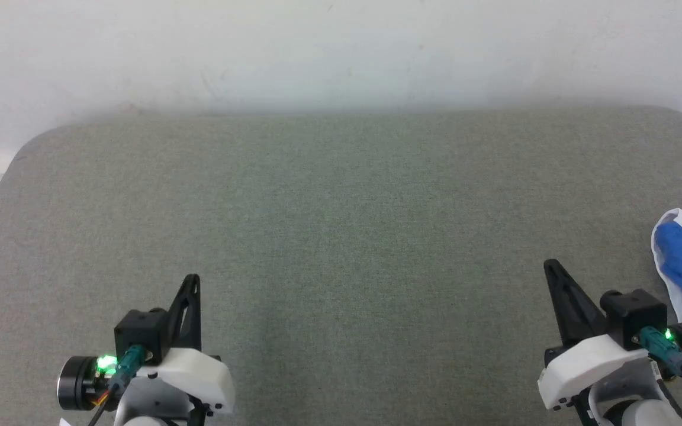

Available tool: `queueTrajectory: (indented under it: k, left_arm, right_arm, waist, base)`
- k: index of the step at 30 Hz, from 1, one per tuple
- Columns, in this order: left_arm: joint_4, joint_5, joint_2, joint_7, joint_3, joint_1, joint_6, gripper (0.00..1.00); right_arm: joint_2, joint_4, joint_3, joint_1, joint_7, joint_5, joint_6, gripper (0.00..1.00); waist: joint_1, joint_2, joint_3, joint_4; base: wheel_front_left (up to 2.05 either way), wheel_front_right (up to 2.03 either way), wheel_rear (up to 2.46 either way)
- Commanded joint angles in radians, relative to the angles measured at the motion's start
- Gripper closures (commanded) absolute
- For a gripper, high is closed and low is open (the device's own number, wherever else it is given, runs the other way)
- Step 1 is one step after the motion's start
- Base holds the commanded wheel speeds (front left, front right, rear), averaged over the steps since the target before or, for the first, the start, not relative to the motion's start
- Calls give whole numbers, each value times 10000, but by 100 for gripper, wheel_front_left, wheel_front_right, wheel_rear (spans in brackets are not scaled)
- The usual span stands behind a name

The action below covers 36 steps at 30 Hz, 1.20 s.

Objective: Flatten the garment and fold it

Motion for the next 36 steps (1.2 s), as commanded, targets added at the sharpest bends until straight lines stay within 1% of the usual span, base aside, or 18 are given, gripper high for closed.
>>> queueTrajectory:
  k: [1, 36]
  left_arm:
    - [-47, 64, -30, 1, -5, -116, 64, 100]
    - [-47, 64, -30, 1, -5, -116, 64, 100]
  right_arm:
    - [24, 16, -20, -140, 5, -76, -21, 100]
    - [24, 16, -20, -140, 5, -76, -21, 100]
  waist:
    - [0, 0, 0, 0]
    - [0, 0, 0, 0]
  base:
    - [0, 0, 0]
    - [0, 0, 0]
